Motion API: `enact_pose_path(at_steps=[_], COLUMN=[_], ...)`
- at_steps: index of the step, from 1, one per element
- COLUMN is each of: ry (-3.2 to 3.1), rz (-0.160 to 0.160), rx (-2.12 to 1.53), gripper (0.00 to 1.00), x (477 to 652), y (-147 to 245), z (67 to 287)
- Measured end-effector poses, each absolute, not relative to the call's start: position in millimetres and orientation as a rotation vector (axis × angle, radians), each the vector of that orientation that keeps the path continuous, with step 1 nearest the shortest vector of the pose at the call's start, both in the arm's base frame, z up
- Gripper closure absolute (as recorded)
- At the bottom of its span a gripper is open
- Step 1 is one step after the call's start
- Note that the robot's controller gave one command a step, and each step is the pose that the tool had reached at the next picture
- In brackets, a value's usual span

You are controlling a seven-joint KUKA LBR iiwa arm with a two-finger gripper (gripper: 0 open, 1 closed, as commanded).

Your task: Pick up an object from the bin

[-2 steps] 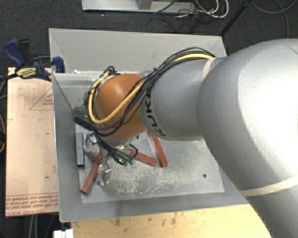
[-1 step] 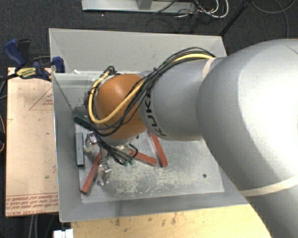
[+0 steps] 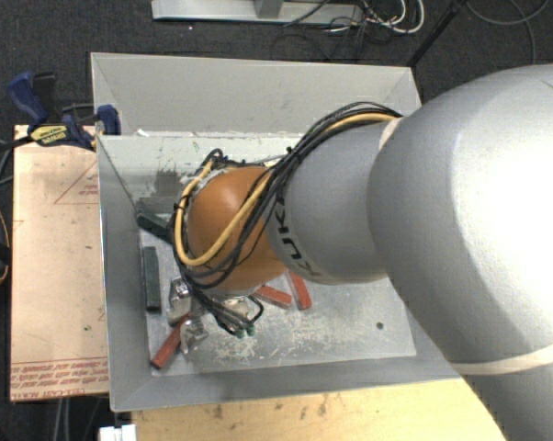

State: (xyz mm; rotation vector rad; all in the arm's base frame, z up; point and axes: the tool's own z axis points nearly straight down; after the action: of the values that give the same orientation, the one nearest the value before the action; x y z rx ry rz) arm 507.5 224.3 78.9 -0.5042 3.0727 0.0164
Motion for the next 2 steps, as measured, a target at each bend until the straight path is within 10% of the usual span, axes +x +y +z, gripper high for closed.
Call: enact_pose_path(at_steps=[1, 2], ry=[3.073, 3.099], rz=[0.017, -0.001], rx=[-0.504, -0.541], gripper=[1.00, 1.00], x=[507.5, 503.5], y=[224.3, 225.2], z=[79.0, 123.9])
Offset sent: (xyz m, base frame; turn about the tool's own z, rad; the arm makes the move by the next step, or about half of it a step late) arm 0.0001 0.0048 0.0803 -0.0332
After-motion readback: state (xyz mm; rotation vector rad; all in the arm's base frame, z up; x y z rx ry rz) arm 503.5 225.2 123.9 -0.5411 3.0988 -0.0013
